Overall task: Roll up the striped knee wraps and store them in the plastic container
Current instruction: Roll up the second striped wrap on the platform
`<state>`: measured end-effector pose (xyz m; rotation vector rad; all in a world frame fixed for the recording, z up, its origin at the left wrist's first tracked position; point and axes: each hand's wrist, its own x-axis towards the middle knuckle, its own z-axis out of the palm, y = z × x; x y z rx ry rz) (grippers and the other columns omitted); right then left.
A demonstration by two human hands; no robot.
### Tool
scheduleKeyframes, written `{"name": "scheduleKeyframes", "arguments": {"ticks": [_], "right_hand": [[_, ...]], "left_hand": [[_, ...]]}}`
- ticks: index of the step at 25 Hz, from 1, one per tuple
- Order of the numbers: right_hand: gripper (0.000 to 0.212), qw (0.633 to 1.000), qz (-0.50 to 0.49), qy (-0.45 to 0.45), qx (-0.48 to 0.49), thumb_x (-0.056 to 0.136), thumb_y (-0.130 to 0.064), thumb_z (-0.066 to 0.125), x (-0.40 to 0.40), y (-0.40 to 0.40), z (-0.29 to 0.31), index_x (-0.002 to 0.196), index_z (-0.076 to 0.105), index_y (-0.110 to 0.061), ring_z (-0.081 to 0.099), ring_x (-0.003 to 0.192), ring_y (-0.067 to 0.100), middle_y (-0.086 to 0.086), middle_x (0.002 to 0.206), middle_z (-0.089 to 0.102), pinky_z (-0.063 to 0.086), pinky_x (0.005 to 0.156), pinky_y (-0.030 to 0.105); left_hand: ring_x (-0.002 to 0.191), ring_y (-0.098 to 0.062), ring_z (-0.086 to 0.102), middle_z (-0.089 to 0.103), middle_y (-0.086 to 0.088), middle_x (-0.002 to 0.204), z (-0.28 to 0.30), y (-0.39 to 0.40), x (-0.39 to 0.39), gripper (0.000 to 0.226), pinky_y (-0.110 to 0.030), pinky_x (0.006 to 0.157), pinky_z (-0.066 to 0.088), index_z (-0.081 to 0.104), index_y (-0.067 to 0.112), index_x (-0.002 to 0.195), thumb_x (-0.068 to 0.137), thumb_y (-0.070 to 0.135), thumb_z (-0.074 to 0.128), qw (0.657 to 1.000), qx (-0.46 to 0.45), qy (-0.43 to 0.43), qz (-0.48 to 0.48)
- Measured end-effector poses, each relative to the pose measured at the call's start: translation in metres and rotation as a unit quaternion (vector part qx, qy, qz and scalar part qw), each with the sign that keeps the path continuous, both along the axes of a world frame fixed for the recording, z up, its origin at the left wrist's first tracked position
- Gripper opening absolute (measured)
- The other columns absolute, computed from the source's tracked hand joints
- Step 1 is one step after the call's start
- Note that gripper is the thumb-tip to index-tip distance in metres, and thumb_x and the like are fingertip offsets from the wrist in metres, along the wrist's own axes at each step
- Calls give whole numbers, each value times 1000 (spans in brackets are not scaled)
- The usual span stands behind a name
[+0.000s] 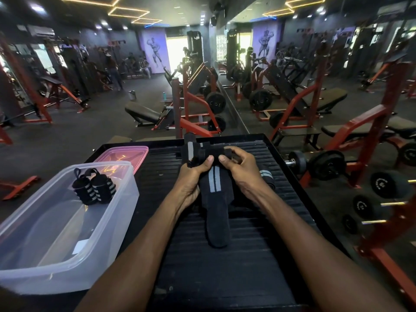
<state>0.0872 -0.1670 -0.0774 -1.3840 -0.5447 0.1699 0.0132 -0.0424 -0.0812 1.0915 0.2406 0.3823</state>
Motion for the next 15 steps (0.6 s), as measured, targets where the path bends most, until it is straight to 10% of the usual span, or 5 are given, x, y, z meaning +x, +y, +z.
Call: {"name": "scheduleKeyframes", "arguments": {"ticks": [11,15], "right_hand": [[36,998,11,32,48,82,9,71,-5,5,1,107,71,-17,69,90,10,3,102,73,57,80,21],[23,997,13,72,-1,90,-25,73,0,7,-1,107,74,-10,70,81,10,4,98,76,56,70,24]], "left_hand": [[92,-31,74,75,-19,101,-3,3,5,36,-39,78,60,69,-2,113,89,25,72,998,14,27,57],[91,-30,74,76,-17,99,-4,5,6,21,-36,77,60,71,2,105,92,18,68,997,46,32,59]]}}
